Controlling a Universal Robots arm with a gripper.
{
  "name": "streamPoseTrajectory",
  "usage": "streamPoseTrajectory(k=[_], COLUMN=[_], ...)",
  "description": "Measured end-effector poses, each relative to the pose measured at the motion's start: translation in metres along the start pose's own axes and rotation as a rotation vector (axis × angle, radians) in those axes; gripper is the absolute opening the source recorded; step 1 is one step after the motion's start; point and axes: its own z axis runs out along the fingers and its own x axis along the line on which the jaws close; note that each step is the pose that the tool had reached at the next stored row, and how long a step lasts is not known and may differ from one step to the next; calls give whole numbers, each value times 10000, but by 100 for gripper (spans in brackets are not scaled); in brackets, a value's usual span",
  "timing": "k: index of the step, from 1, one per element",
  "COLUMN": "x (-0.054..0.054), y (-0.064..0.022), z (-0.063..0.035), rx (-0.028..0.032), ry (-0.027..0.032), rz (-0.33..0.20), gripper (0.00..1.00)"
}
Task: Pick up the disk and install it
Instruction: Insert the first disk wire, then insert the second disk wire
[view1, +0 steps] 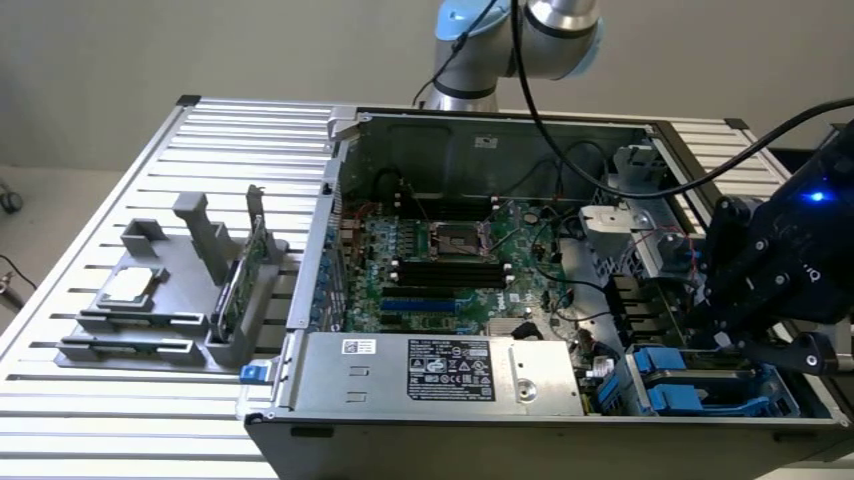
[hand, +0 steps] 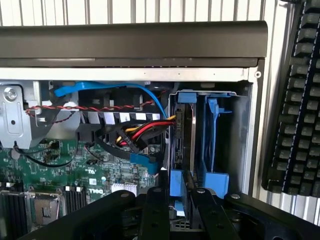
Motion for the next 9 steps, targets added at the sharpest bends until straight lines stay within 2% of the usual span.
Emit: streamPoseTrajectory(k=[9], x=[1], y=[0], z=[0], rx=[0], ry=[2], rz=[-1], gripper=[25])
